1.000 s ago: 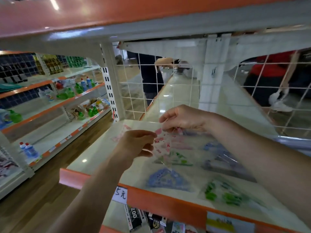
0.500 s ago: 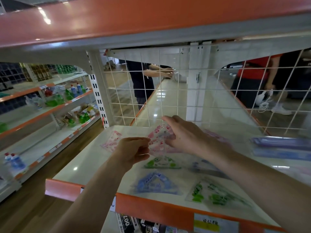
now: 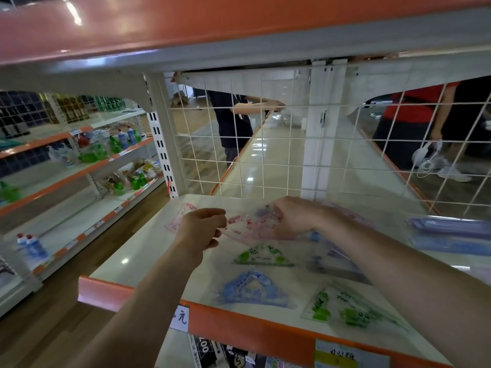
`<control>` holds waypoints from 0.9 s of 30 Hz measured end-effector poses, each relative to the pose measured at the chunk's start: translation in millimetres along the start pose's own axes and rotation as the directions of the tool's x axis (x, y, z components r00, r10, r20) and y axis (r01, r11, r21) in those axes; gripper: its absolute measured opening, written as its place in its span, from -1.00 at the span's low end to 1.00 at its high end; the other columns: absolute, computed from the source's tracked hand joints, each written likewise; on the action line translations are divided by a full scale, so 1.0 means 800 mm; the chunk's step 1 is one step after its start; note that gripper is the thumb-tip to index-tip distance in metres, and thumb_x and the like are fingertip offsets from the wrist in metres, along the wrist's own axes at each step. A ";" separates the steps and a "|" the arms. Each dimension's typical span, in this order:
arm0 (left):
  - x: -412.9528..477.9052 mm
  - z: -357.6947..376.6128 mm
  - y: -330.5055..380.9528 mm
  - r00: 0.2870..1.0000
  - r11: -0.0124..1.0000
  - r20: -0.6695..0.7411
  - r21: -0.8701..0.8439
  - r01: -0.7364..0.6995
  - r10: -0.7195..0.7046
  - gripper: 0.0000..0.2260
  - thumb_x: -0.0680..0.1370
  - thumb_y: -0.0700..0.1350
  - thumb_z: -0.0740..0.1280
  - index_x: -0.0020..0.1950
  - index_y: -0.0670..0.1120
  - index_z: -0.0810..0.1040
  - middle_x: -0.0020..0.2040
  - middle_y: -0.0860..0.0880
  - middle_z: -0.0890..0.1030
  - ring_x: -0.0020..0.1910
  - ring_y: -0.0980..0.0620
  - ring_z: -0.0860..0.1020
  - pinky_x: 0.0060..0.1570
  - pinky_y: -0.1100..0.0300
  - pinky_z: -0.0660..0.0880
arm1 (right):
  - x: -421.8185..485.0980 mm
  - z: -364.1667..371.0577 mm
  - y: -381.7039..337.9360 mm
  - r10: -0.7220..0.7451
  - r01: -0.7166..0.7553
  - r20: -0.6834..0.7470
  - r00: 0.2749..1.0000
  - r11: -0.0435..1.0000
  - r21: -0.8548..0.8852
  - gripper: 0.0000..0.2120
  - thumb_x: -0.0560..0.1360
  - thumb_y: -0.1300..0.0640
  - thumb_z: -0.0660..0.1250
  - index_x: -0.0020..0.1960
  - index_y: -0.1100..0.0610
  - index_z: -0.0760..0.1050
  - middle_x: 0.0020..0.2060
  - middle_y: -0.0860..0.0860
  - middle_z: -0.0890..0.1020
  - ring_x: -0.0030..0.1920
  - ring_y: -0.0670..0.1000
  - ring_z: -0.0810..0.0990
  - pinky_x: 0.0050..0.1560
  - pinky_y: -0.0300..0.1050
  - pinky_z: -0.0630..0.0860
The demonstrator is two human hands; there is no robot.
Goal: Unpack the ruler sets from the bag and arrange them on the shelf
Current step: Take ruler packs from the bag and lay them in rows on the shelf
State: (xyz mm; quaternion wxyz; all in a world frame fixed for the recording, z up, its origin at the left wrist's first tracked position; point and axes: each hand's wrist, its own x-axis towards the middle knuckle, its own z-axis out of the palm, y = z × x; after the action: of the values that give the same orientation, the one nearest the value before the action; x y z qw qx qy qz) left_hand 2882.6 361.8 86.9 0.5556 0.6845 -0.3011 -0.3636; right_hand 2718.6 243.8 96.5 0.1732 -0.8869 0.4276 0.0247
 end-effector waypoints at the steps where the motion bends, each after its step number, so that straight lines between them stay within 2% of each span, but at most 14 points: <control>1: 0.001 0.000 0.000 1.000 1.000 -0.007 0.005 -0.005 0.005 -0.81 0.49 -0.30 0.33 0.07 -0.15 0.61 -0.27 -0.06 0.56 -0.34 0.04 0.44 -0.36 0.22 0.41 | 0.000 0.000 -0.004 -0.005 0.005 0.016 1.000 1.000 0.005 -0.41 0.36 -0.30 0.40 0.21 0.07 0.48 -0.01 -0.04 0.59 -0.09 -0.04 0.56 -0.17 -0.18 0.54; 3: 0.002 0.001 -0.001 1.000 1.000 -0.015 0.016 -0.007 0.007 -0.82 0.49 -0.31 0.33 0.06 -0.15 0.61 -0.28 -0.06 0.55 -0.35 0.05 0.44 -0.36 0.22 0.43 | -0.004 -0.004 -0.012 -0.013 0.012 0.039 0.999 1.000 0.027 -0.38 0.36 -0.33 0.38 0.24 0.06 0.45 -0.10 -0.11 0.51 -0.15 -0.08 0.49 -0.31 -0.25 0.37; 4: 0.003 0.002 -0.002 1.000 1.000 -0.017 0.016 -0.006 0.006 -0.82 0.49 -0.31 0.33 0.05 -0.16 0.61 -0.29 -0.06 0.55 -0.36 0.04 0.45 -0.37 0.23 0.44 | -0.005 -0.005 -0.015 -0.010 0.009 0.048 0.999 1.000 0.027 -0.33 0.36 -0.34 0.36 0.29 0.07 0.43 -0.07 -0.12 0.48 -0.11 -0.06 0.47 -0.27 -0.25 0.34; 7: 0.004 0.005 -0.003 1.000 1.000 -0.019 0.017 -0.011 0.011 -0.83 0.50 -0.34 0.33 0.04 -0.17 0.61 -0.30 -0.06 0.54 -0.36 0.04 0.46 -0.36 0.23 0.48 | -0.004 -0.005 -0.015 -0.006 0.007 0.063 0.998 1.000 -0.012 -0.26 0.39 -0.31 0.37 0.41 0.09 0.32 0.19 -0.04 0.49 0.06 -0.01 0.47 -0.05 -0.19 0.36; 9: 0.003 0.006 -0.003 1.000 1.000 -0.017 0.017 -0.020 0.020 -0.84 0.50 -0.34 0.33 0.03 -0.18 0.61 -0.29 -0.07 0.55 -0.35 0.04 0.47 -0.35 0.23 0.51 | -0.005 -0.007 -0.009 -0.027 0.027 0.046 0.999 1.000 0.012 -0.36 0.48 -0.14 0.36 0.45 0.08 0.26 0.29 0.01 0.45 0.17 0.02 0.46 0.05 -0.15 0.39; 11: 0.003 0.009 -0.001 0.999 0.999 -0.013 0.007 -0.031 0.031 -0.85 0.50 -0.33 0.33 0.03 -0.18 0.60 -0.27 -0.08 0.56 -0.34 0.04 0.49 -0.32 0.22 0.53 | -0.013 -0.014 -0.006 -0.058 0.063 -0.036 0.998 0.989 0.135 -0.53 0.56 0.02 0.27 0.44 0.10 0.32 0.34 0.04 0.44 0.27 0.04 0.45 0.16 -0.13 0.40; 12: 0.002 0.012 0.000 0.999 0.999 -0.011 -0.004 -0.036 0.036 -0.85 0.51 -0.34 0.34 0.03 -0.18 0.60 -0.25 -0.09 0.57 -0.34 0.04 0.50 -0.31 0.21 0.54 | -0.017 -0.017 -0.004 -0.062 0.079 -0.076 0.995 0.966 0.247 -0.61 0.59 0.08 0.23 0.39 0.12 0.38 0.31 0.05 0.49 0.24 0.02 0.49 0.15 -0.13 0.42; 14: -0.001 0.020 0.002 0.999 0.998 -0.002 -0.035 -0.043 0.043 -0.85 0.50 -0.34 0.34 0.02 -0.17 0.59 -0.24 -0.10 0.58 -0.34 0.04 0.51 -0.31 0.22 0.56 | -0.024 -0.021 -0.005 -0.052 0.084 -0.081 0.995 0.880 0.467 -0.71 0.61 0.14 0.18 0.27 0.19 0.50 0.07 0.07 0.63 -0.01 -0.04 0.61 -0.05 -0.19 0.52; 16: -0.006 0.028 0.003 0.999 0.996 0.011 -0.074 -0.048 0.049 -0.86 0.50 -0.36 0.34 0.00 -0.18 0.58 -0.24 -0.11 0.58 -0.34 0.02 0.52 -0.33 0.24 0.58 | -0.032 -0.021 -0.006 -0.052 0.067 -0.043 0.998 0.832 0.551 -0.75 0.59 0.17 0.23 0.22 0.20 0.52 -0.15 0.01 0.64 -0.21 -0.10 0.61 -0.26 -0.28 0.52; 17: -0.008 0.032 0.004 0.999 0.994 0.019 -0.097 -0.048 0.050 -0.87 0.50 -0.37 0.34 -0.01 -0.19 0.58 -0.24 -0.12 0.59 -0.33 0.01 0.53 -0.32 0.23 0.58 | -0.034 -0.020 -0.005 -0.057 0.070 -0.041 0.998 0.827 0.558 -0.73 0.57 0.19 0.27 0.25 0.21 0.51 -0.18 0.00 0.64 -0.24 -0.12 0.61 -0.30 -0.31 0.50; 20: -0.016 0.034 0.005 0.998 0.992 0.045 -0.120 -0.044 0.050 -0.87 0.49 -0.37 0.35 -0.02 -0.20 0.59 -0.22 -0.14 0.61 -0.32 -0.01 0.55 -0.28 0.21 0.59 | -0.040 -0.022 0.000 -0.058 0.094 -0.081 0.995 0.813 0.575 -0.64 0.53 0.25 0.32 0.32 0.20 0.45 -0.10 0.07 0.64 -0.23 -0.09 0.59 -0.30 -0.31 0.48; 23: -0.020 0.028 0.008 0.994 0.999 0.093 -0.004 -0.052 0.052 -0.90 0.50 -0.32 0.35 -0.05 -0.18 0.62 -0.22 -0.12 0.61 -0.31 0.02 0.54 -0.29 0.22 0.58 | -0.044 -0.024 0.001 -0.070 0.139 -0.141 0.987 0.805 0.577 -0.65 0.52 0.27 0.31 0.31 0.15 0.47 -0.02 0.12 0.64 -0.14 -0.04 0.59 -0.23 -0.28 0.50; 25: -0.021 0.026 0.012 0.991 0.997 0.124 0.042 -0.063 0.057 -0.91 0.50 -0.31 0.35 -0.11 -0.17 0.62 -0.24 -0.11 0.61 -0.32 0.03 0.52 -0.28 0.23 0.58 | -0.045 -0.025 0.000 -0.091 0.171 -0.174 0.981 0.831 0.530 -0.61 0.53 0.26 0.31 0.34 0.14 0.43 -0.04 0.09 0.63 -0.14 -0.06 0.58 -0.23 -0.30 0.45; 27: -0.018 0.027 0.015 0.990 0.996 0.121 0.041 -0.075 0.069 -0.91 0.50 -0.32 0.35 -0.13 -0.18 0.62 -0.26 -0.12 0.60 -0.32 0.02 0.52 -0.27 0.22 0.59 | -0.047 -0.025 -0.001 -0.114 0.189 -0.195 0.974 0.883 0.429 -0.52 0.52 0.16 0.34 0.41 0.11 0.34 -0.05 0.02 0.60 -0.12 -0.08 0.56 -0.17 -0.28 0.42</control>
State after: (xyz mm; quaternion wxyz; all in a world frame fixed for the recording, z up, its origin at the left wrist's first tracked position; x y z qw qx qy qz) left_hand 2856.5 359.6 98.5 0.5337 0.6625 -0.3665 -0.3767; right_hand 2693.7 265.7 123.1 0.3368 -0.8536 0.3636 -0.1602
